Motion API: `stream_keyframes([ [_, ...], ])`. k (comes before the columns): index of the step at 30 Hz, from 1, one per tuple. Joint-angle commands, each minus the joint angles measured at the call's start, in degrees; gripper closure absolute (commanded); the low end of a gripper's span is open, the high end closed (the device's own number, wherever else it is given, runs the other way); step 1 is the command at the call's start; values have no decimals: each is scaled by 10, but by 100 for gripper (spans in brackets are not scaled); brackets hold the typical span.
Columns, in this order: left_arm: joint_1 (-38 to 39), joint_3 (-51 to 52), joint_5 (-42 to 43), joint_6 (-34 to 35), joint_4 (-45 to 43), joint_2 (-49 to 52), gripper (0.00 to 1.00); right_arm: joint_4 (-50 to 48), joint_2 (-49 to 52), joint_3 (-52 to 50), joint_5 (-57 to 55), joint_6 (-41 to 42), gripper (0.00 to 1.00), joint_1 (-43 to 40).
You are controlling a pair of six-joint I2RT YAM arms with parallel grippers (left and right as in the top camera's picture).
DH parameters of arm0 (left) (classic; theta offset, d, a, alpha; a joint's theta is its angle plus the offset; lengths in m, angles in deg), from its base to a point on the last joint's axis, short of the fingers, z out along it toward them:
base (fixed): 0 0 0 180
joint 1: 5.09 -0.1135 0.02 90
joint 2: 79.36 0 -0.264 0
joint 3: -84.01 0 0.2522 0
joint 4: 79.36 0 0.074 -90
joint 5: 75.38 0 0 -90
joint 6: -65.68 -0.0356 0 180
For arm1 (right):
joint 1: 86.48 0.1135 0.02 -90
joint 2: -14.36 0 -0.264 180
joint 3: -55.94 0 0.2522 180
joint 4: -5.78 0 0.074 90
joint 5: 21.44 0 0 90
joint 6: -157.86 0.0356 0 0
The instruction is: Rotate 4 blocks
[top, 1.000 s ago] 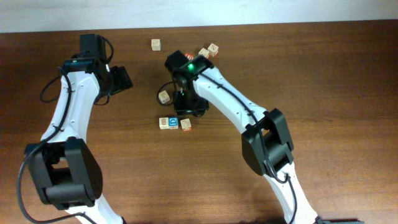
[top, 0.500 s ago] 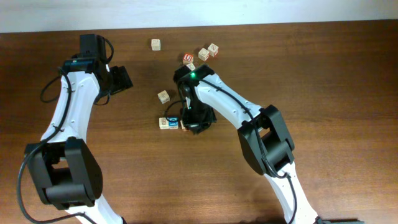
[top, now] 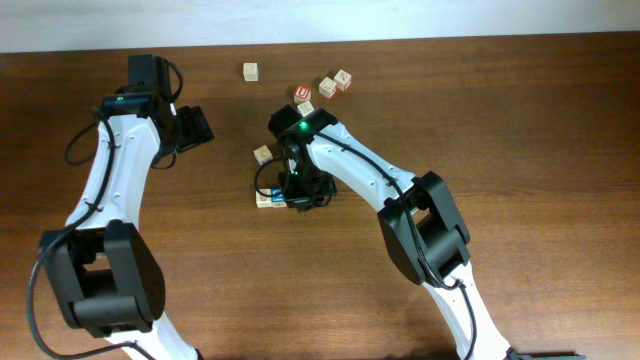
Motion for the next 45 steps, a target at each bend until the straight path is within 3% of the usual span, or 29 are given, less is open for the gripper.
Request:
stream_keyframes([
  [1,0,-3,2,3,1,5,11,-3,-8,-2,6,4,91,9],
  [5,0,-3,2,3,1,5,11,-8,-9,-2,5,1,96,15],
  [12,0,-3,2,3,1,5,11,46,-30,50,-49,4,95,-18],
  [26,0,-3,2,3,1,5,12,-4,-7,-6,-63,26,96,-19],
  [45,0,-3,2,3,0,5,12,-29,-12,10,-85,13,96,-14],
])
